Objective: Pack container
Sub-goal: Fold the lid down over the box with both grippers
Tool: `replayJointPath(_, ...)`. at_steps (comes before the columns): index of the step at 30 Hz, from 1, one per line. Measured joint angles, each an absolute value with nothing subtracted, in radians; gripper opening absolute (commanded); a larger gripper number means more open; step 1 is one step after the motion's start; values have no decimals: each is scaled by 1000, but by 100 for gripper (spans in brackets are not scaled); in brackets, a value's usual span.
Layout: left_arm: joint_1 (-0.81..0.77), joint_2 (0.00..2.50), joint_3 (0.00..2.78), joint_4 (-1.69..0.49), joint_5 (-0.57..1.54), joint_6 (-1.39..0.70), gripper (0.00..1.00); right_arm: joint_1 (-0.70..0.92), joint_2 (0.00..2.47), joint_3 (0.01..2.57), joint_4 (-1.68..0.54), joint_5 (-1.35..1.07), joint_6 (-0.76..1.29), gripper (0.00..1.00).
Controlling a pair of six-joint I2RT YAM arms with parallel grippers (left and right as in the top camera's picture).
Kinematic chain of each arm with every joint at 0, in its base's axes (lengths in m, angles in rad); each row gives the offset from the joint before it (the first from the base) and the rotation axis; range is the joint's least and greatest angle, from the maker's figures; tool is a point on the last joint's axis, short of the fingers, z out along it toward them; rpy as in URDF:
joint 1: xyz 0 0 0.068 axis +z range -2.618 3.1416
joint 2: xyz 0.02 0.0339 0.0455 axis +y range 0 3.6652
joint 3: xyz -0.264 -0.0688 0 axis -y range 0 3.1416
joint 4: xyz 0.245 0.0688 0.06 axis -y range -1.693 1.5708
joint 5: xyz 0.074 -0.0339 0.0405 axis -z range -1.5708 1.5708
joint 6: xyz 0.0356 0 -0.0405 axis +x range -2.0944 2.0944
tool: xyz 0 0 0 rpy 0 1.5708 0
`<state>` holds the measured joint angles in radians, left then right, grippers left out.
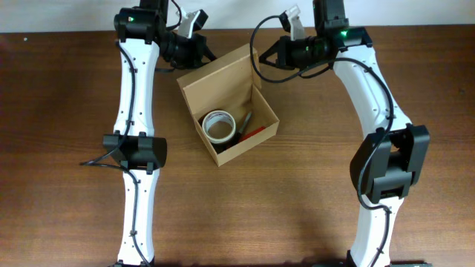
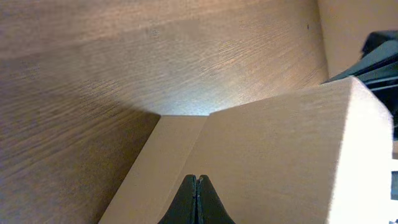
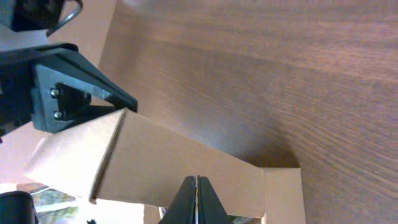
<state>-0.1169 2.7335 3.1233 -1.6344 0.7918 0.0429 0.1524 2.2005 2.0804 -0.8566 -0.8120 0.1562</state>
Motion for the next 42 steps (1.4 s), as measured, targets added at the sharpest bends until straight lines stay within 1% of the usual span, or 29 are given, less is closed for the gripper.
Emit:
replayJointPath(11,-165,2727,3123,-1679,750,46,1,152,2201,2106,-910,-785,123,4)
replayJointPath(19,-202,2666,3123,-1684,743,46,2,152,2201,2120,-961,-739,93,4)
replayJointPath(26,-237,2635,3123,-1684,741,45,1,152,2201,2177,-1050,-707,51,4)
replayJointPath(36,-305,2635,3123,-1684,719,41,1,152,2200,2353,-1244,-597,-4,4)
replayJointPath(42,-326,2633,3123,-1684,662,25,1,152,2200,2375,-1338,-525,-30,4)
